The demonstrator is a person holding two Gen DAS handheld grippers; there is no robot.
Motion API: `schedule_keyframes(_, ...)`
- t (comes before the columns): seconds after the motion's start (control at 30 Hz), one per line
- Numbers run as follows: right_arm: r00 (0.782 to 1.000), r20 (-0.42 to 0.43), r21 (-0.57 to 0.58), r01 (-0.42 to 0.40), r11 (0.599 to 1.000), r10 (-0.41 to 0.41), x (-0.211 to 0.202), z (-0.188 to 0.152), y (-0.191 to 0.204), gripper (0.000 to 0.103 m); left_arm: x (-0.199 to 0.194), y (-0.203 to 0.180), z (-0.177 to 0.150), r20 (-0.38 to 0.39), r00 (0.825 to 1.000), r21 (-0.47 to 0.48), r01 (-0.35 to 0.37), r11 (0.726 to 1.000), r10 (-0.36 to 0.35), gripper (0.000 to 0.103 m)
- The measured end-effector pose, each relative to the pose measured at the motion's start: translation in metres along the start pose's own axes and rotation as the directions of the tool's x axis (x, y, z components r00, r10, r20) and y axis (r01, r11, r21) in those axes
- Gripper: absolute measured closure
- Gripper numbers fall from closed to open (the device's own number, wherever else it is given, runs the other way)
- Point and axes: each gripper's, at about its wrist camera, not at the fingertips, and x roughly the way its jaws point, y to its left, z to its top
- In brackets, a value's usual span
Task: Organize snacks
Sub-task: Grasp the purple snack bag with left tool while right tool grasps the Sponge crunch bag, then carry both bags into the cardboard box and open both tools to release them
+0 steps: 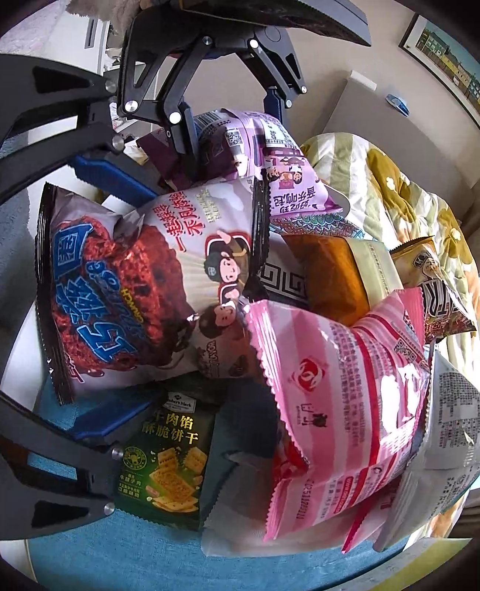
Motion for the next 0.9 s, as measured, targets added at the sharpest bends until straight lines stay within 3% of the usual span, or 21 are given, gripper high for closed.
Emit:
schedule_keyframes(0.1,1.0,-0.005,-0.01,0.001,1.0,-0.001,0.0,0.001,0.002,0.022,-0.004,0.0,-0.003,0.001,1.0,-0.024,-0.007,1.0,0.007,0.029)
schedule_keyframes(0.17,1.0,0.001,-0.013,-0.016,1.0,0.016,0.0,0.003,0.004,0.036,-0.007,0.002,-0.005,0.008,1.0,-0.042,-0.009,0.999,0.01,0.029)
schedule_keyframes(0.27,1.0,0.01,-0.029,-0.012,1.0,0.012,-0.004,0.003,0.009,0.042,-0.013,0.004,-0.008,0.014,1.0,-0.066,-0.013,0.998,0.014,0.029)
schedule_keyframes(0.57,0.998,0.031,-0.051,-0.052,0.997,0.053,-0.022,0.001,0.029,0.044,-0.041,0.011,-0.025,0.041,0.998,-0.128,-0.043,0.991,0.049,0.029)
schedule_keyframes(0.9,0.99,0.123,-0.087,-0.058,0.995,0.068,-0.068,-0.005,0.053,0.044,-0.097,0.01,-0.032,0.15,0.985,-0.172,-0.063,0.983,0.089,0.029)
